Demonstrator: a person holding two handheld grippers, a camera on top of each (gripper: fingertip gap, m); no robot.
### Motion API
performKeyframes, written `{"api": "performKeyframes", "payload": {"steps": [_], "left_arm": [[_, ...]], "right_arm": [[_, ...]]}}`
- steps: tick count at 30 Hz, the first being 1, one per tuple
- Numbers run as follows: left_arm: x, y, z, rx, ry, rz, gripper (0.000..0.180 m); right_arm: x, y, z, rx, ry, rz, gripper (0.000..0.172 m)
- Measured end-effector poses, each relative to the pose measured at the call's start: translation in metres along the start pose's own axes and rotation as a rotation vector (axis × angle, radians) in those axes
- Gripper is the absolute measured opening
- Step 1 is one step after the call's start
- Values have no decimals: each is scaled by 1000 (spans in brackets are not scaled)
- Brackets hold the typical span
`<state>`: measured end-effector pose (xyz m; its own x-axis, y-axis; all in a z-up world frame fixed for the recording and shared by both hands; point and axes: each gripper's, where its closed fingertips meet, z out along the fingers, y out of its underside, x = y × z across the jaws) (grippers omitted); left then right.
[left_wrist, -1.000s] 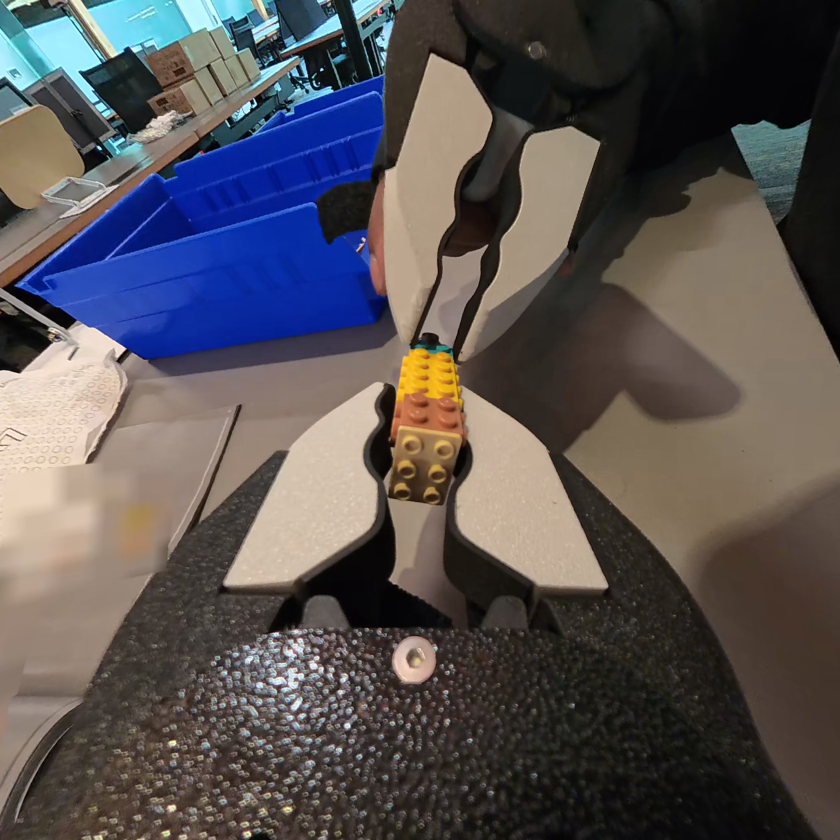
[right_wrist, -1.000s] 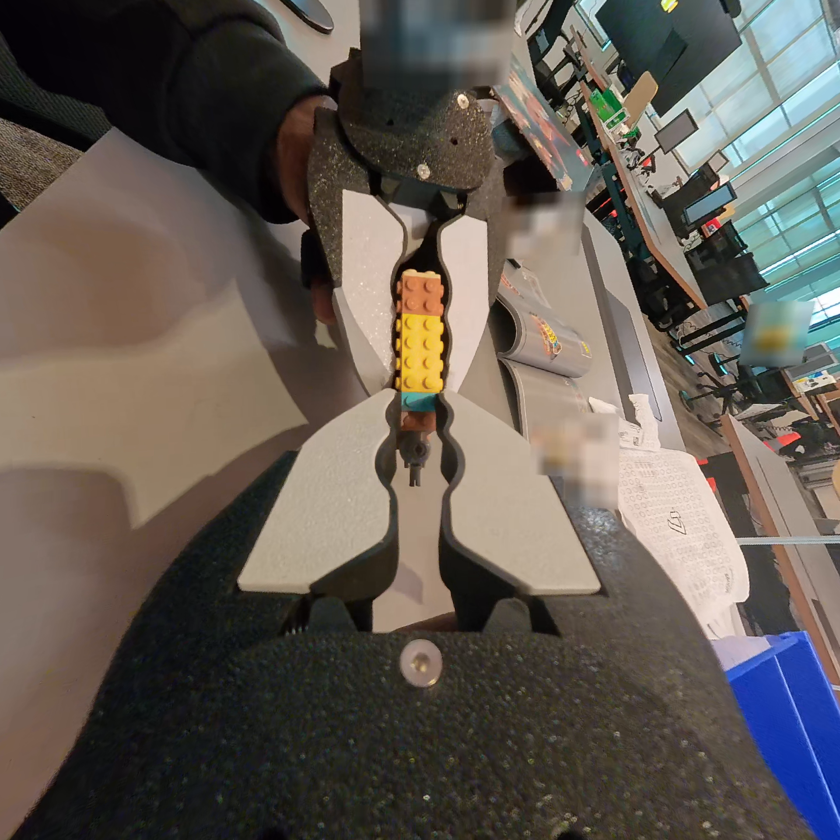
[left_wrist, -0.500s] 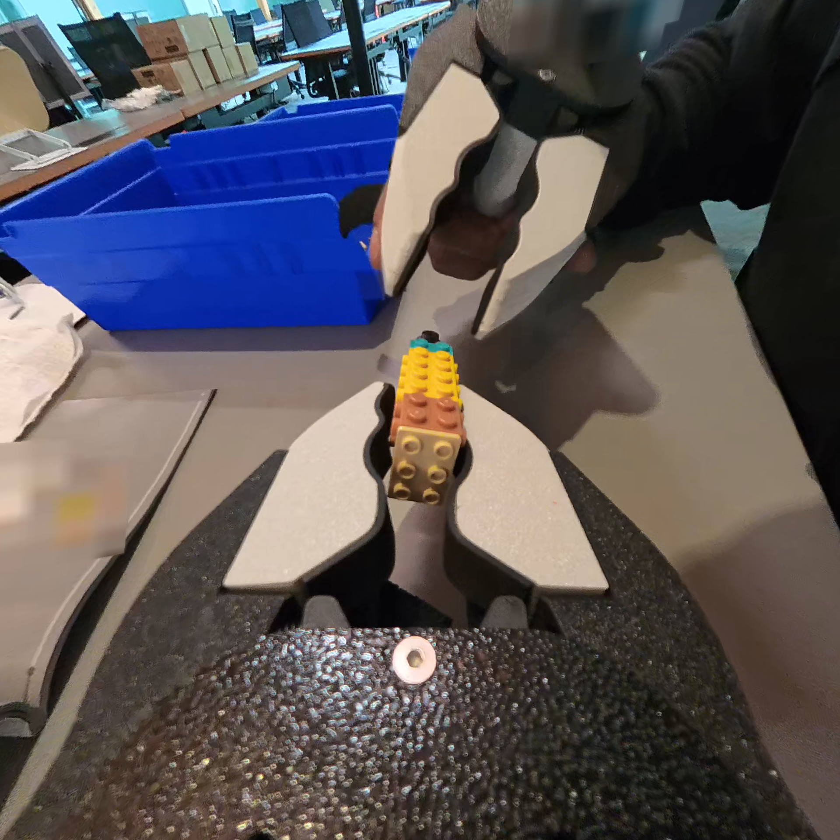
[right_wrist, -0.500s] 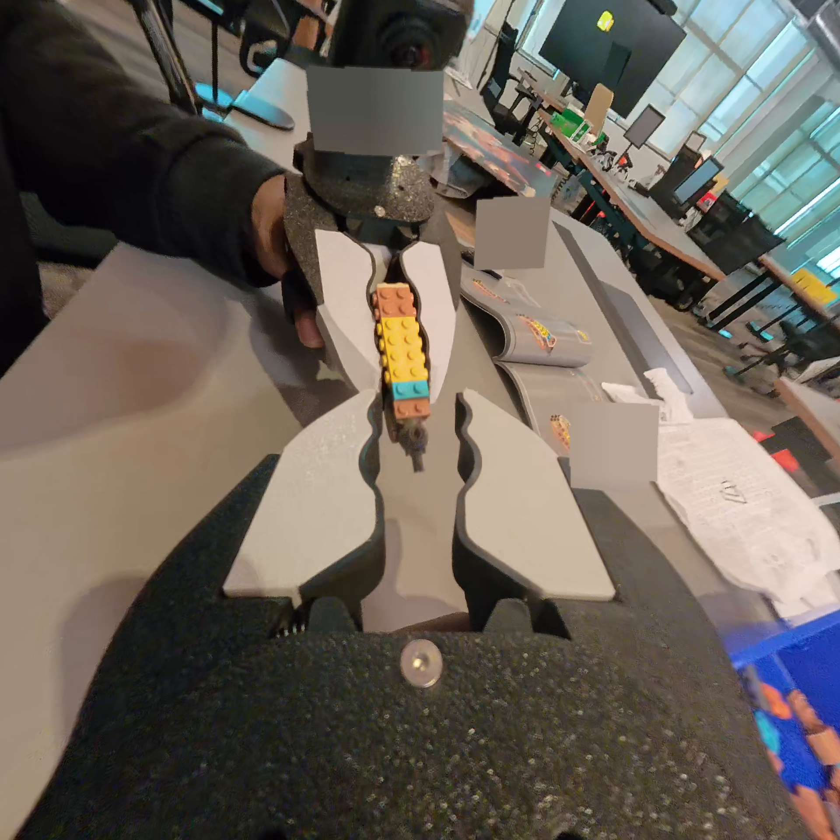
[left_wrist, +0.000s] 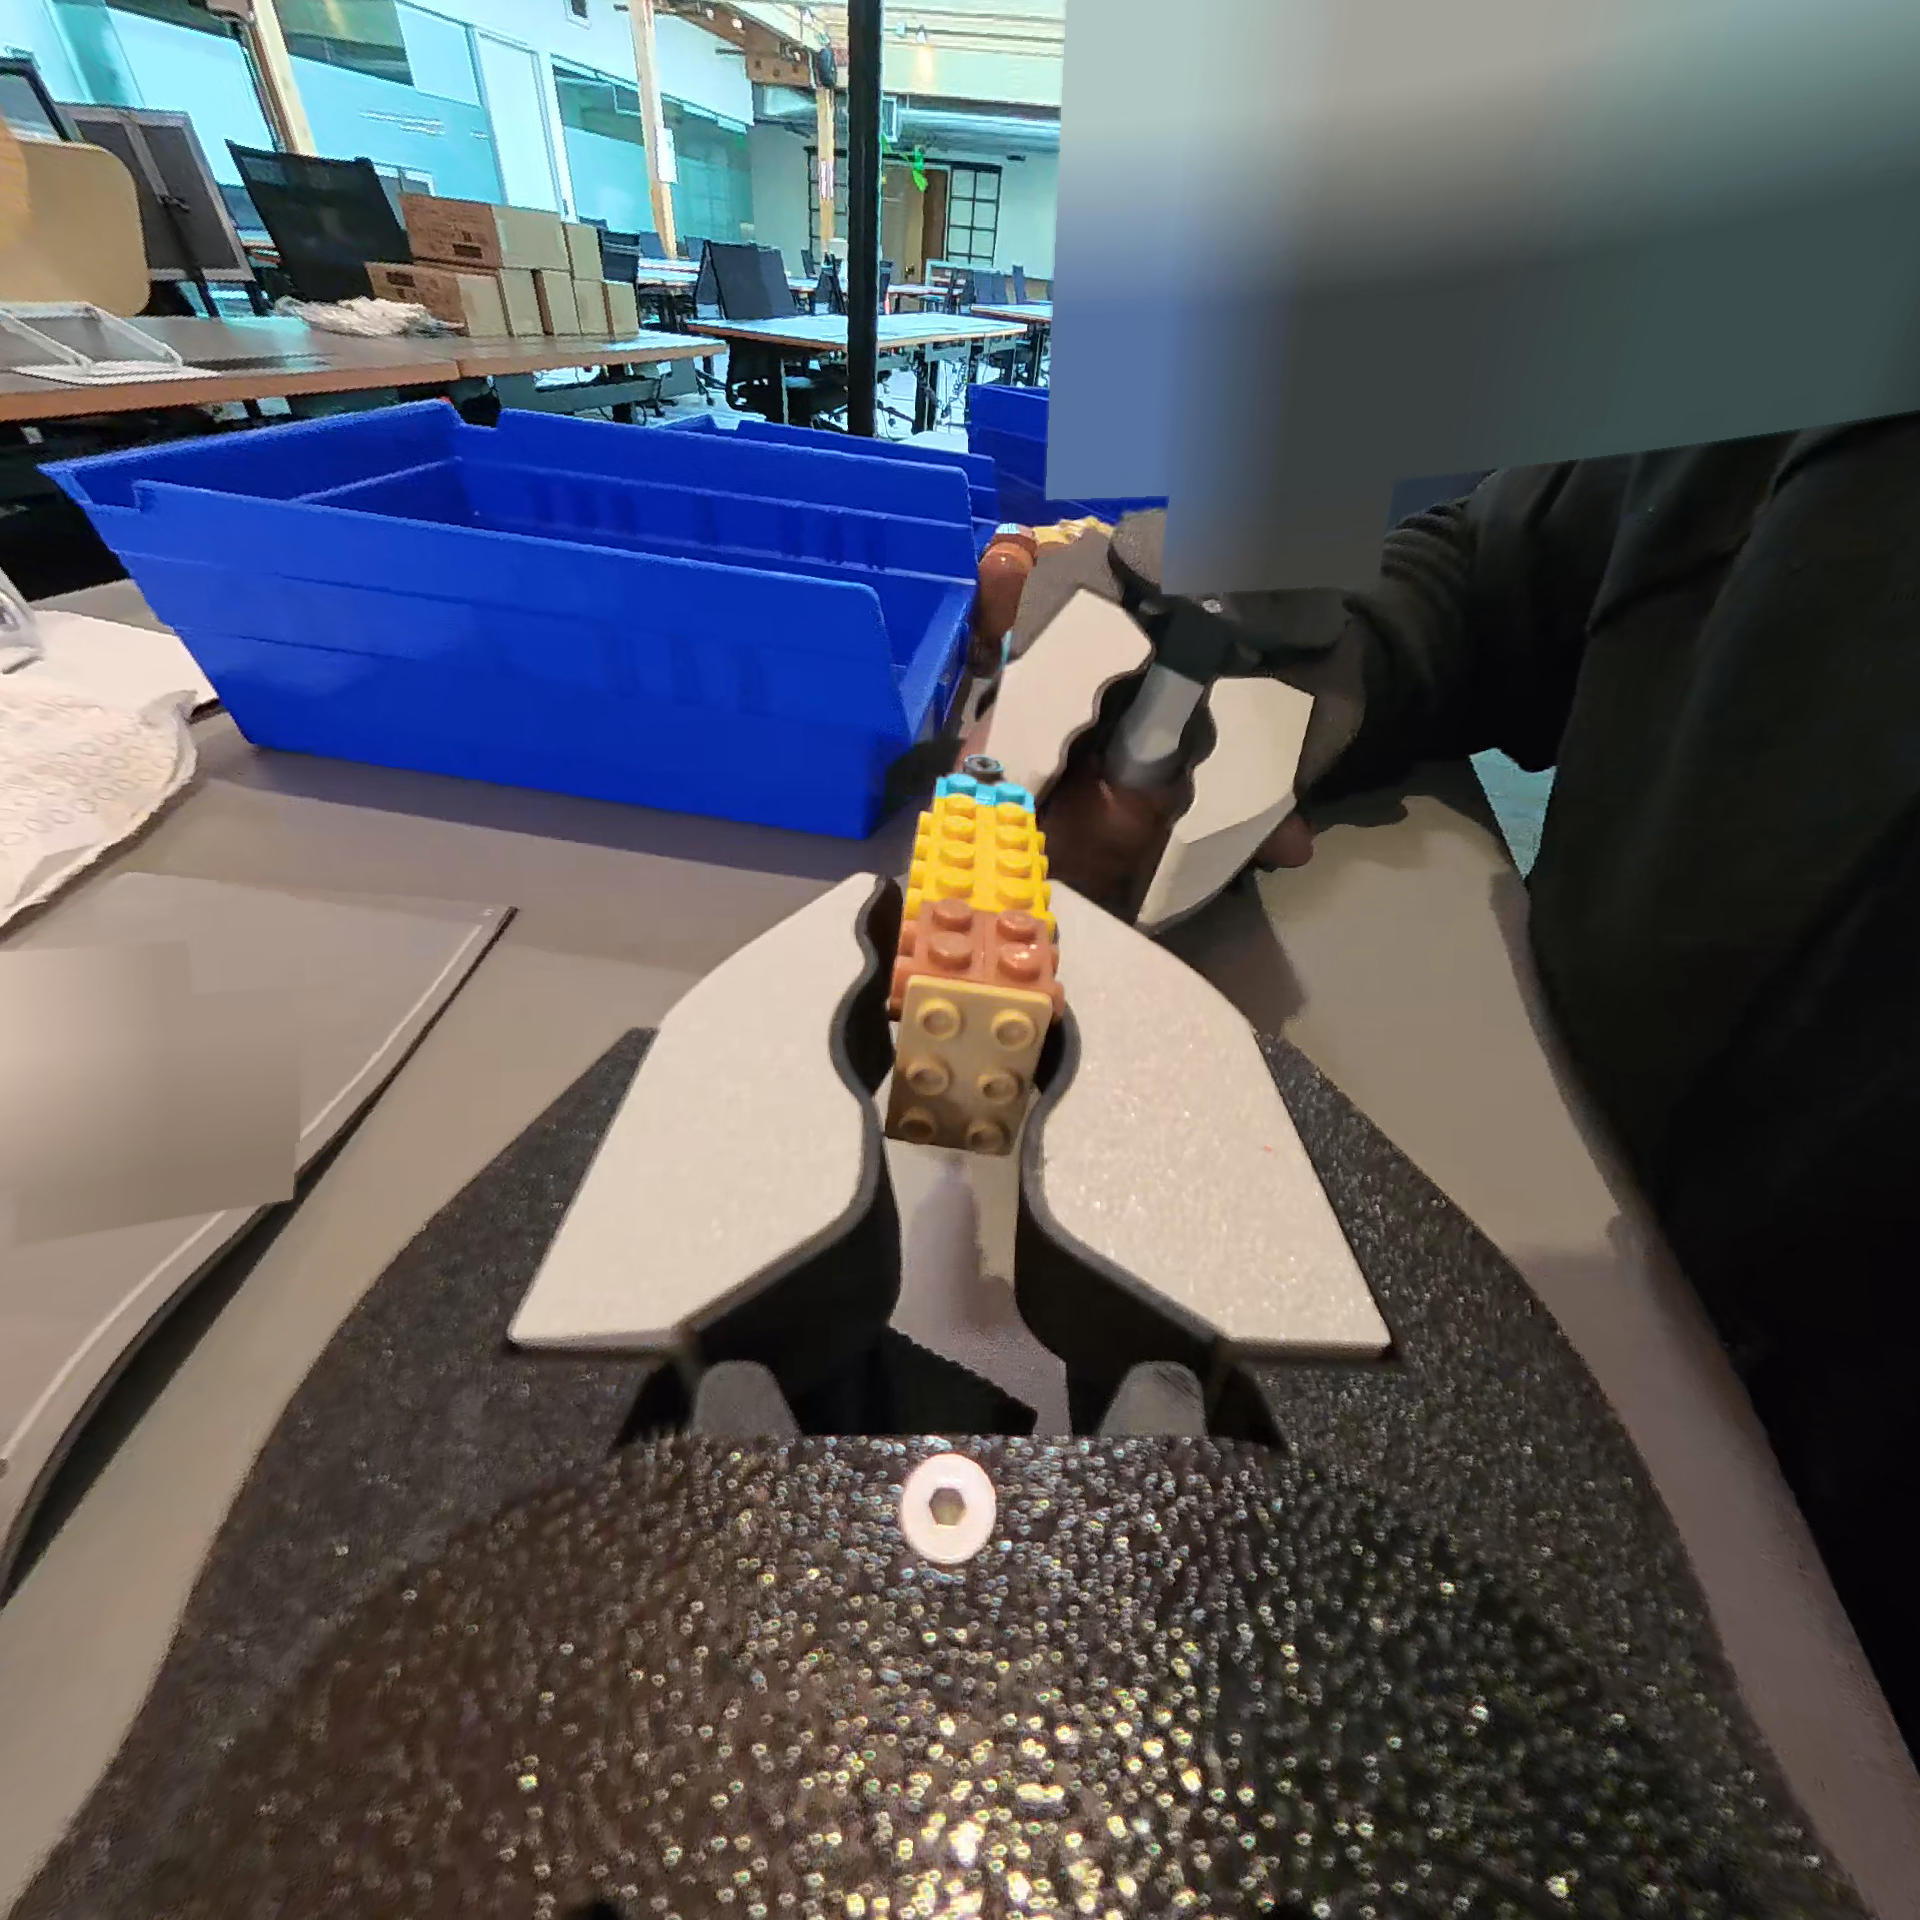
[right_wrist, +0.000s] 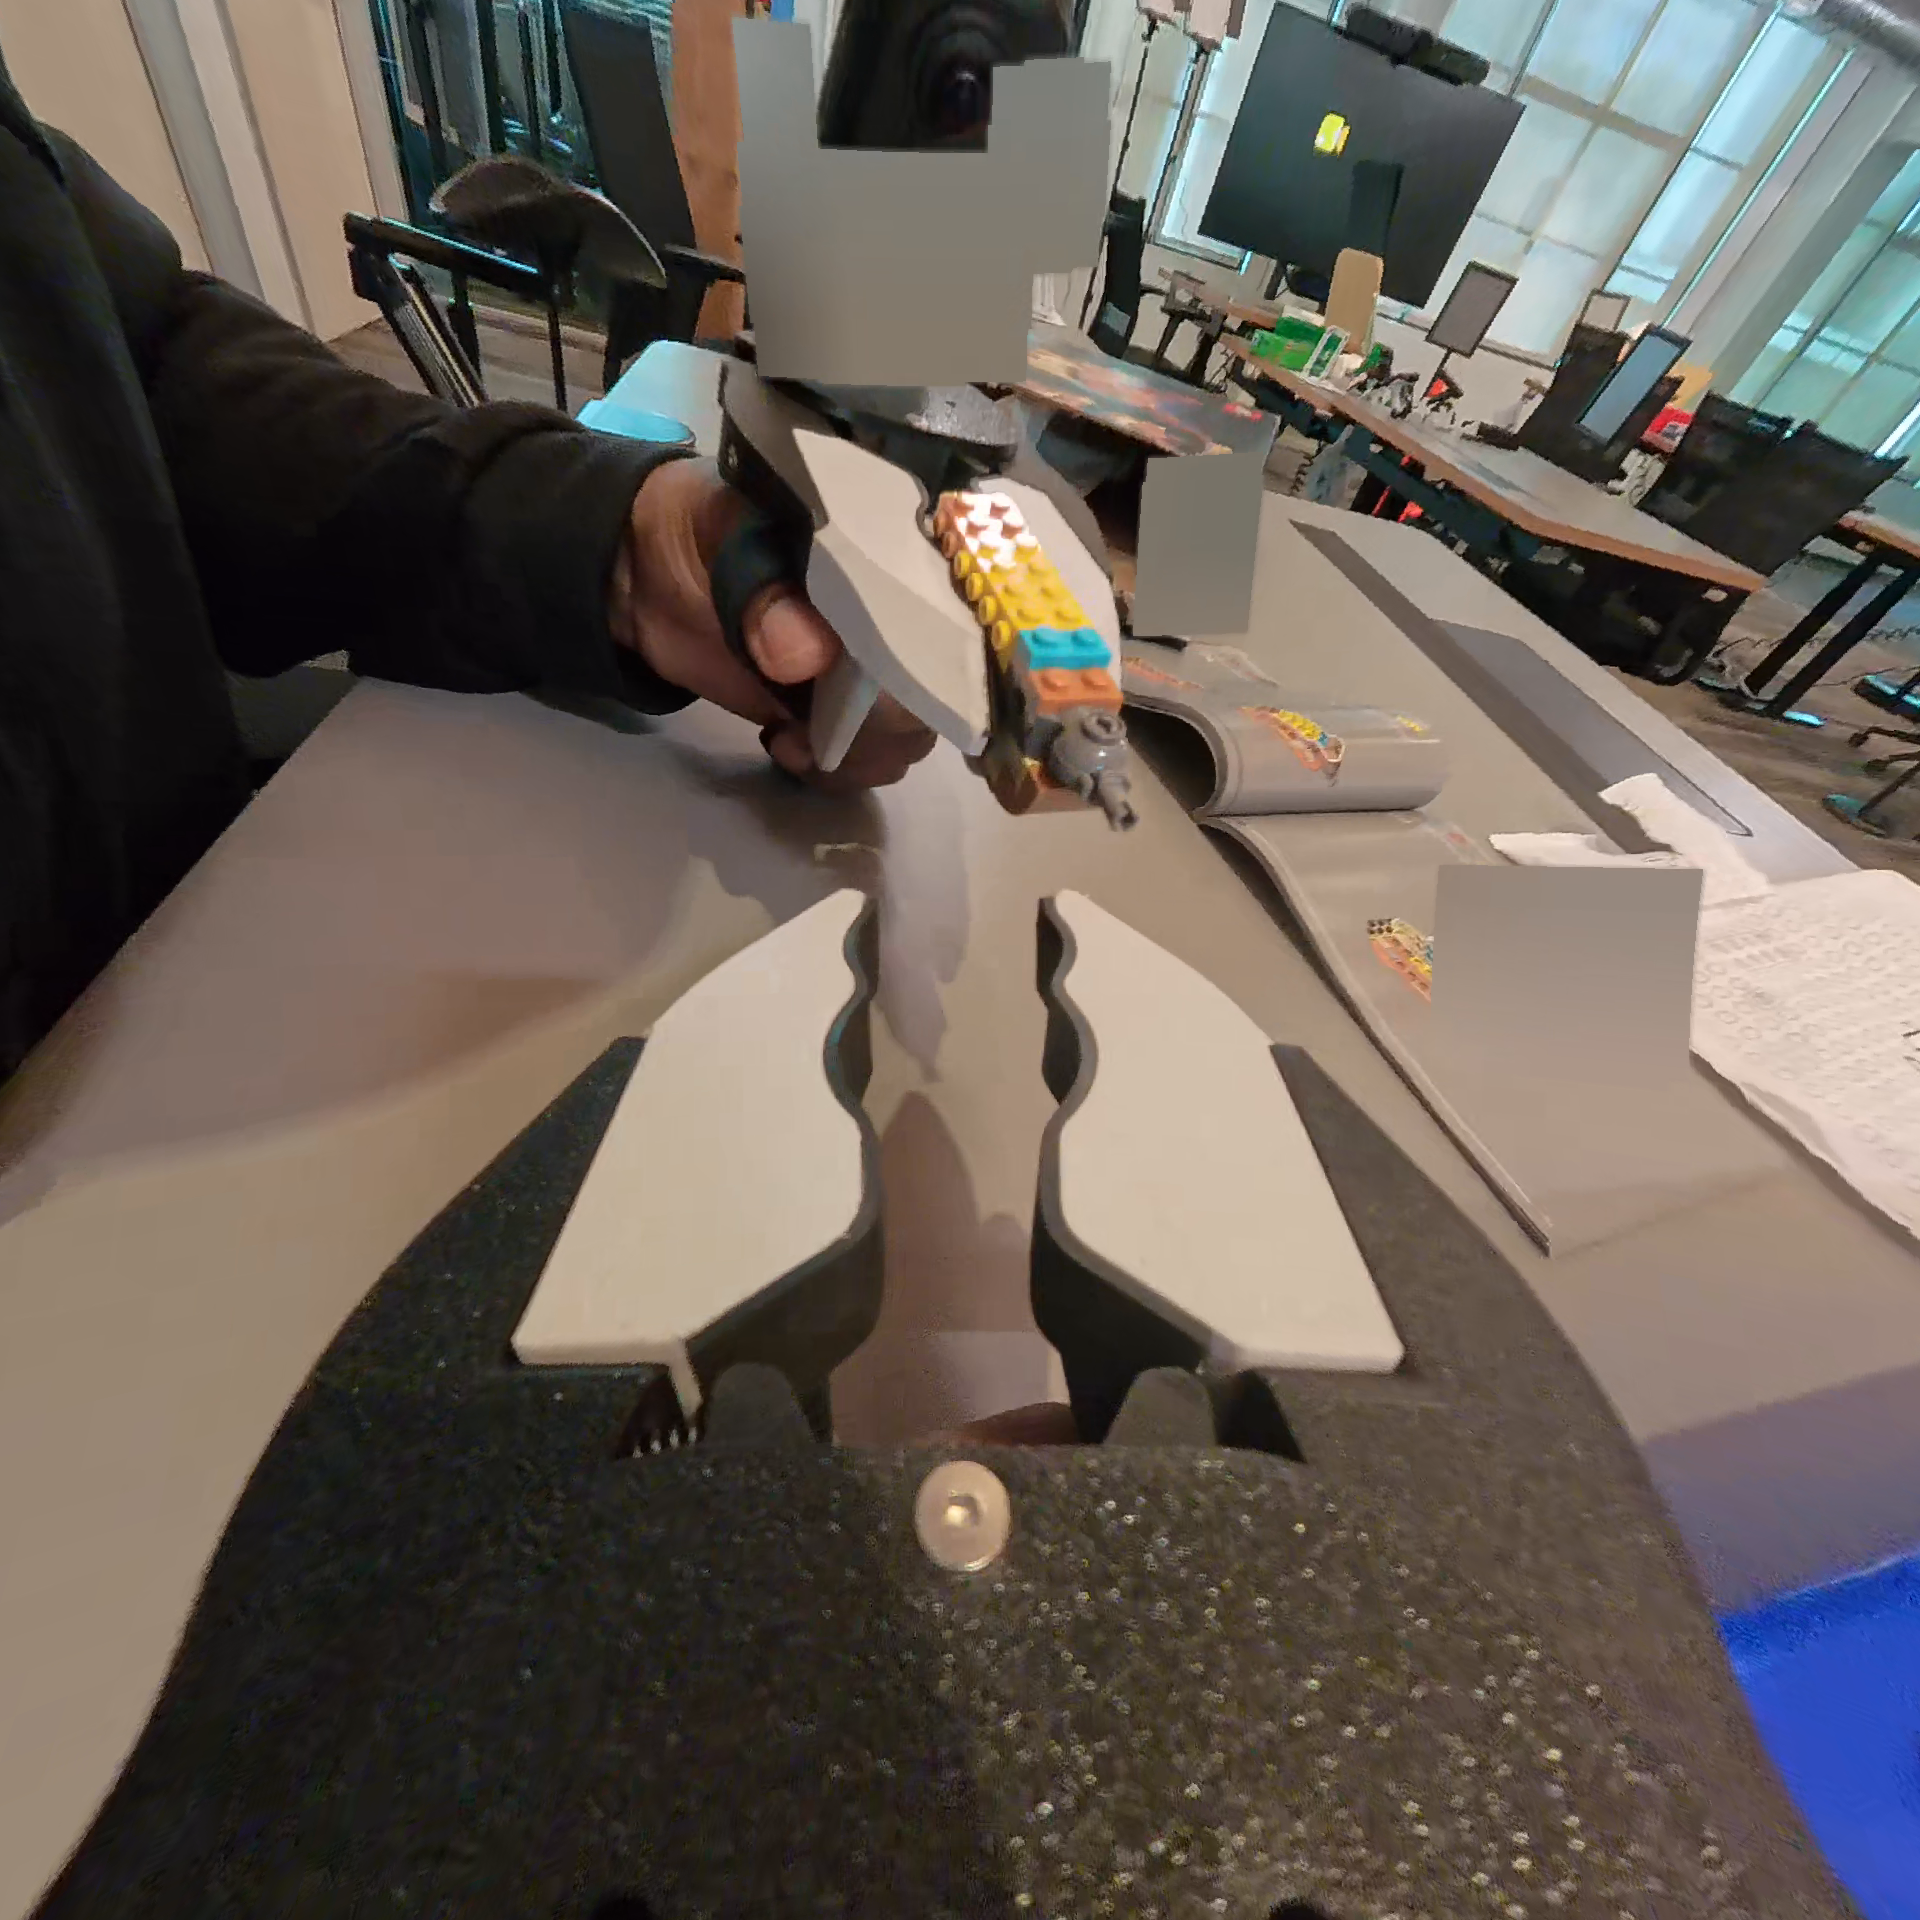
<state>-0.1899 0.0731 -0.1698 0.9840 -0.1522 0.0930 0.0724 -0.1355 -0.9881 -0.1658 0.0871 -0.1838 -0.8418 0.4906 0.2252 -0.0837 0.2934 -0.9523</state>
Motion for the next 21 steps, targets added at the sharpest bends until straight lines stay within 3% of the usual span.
{"api": "performKeyframes", "payload": {"steps": [21], "left_arm": [[-4,1,1,-9,-8,-32,21]], "right_arm": [[7,-6,-7,56,17,36,23]]}}
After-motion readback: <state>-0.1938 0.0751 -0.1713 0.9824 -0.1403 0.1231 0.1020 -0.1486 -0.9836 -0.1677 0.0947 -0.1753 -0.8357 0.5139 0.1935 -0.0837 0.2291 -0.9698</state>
